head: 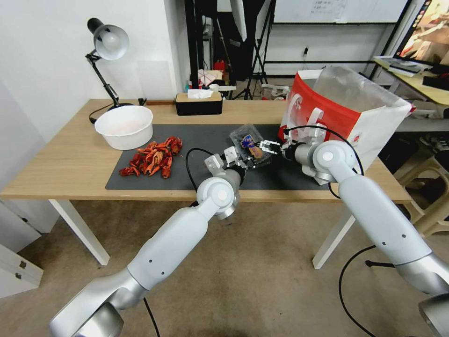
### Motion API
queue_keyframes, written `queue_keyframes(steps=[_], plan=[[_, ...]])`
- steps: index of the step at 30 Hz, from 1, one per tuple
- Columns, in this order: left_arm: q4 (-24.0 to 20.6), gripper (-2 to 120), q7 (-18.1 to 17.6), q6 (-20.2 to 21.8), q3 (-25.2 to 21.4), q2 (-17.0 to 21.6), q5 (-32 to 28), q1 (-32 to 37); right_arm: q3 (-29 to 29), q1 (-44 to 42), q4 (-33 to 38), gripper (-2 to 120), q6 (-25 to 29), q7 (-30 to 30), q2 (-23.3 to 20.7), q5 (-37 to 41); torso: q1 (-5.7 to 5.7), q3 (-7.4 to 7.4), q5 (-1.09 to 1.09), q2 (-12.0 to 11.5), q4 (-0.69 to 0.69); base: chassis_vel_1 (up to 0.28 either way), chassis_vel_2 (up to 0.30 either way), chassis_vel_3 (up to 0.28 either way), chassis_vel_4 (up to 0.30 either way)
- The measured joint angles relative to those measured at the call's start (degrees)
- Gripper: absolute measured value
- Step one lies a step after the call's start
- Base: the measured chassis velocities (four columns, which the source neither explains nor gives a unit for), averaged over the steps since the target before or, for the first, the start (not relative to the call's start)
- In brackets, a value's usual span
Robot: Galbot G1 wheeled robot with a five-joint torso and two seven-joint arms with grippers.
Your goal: Close the takeout container lid, then place the container into the takeout bag.
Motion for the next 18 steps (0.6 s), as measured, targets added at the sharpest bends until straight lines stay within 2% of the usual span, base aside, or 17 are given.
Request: queue_keyframes(steps=[9,18], plan=[[0.0,0,-0.2,0.0,0.4,0.0,0.0,-0.3,-2.6,3.8,-4.5,100,-1.0,-5.5,-0.1,-0.5,0.0,0.0,0.0,0.0,0.0,0.0,0.0,0.0,0.0],[-0.1,0,-0.4,0.0,0.6,0.1,0.0,-0.4,-4.2,5.3,-7.1,100,-1.0,-8.2,-0.2,-1.4,0.0,0.0,0.0,0.0,0.0,0.0,0.0,0.0,0.0]])
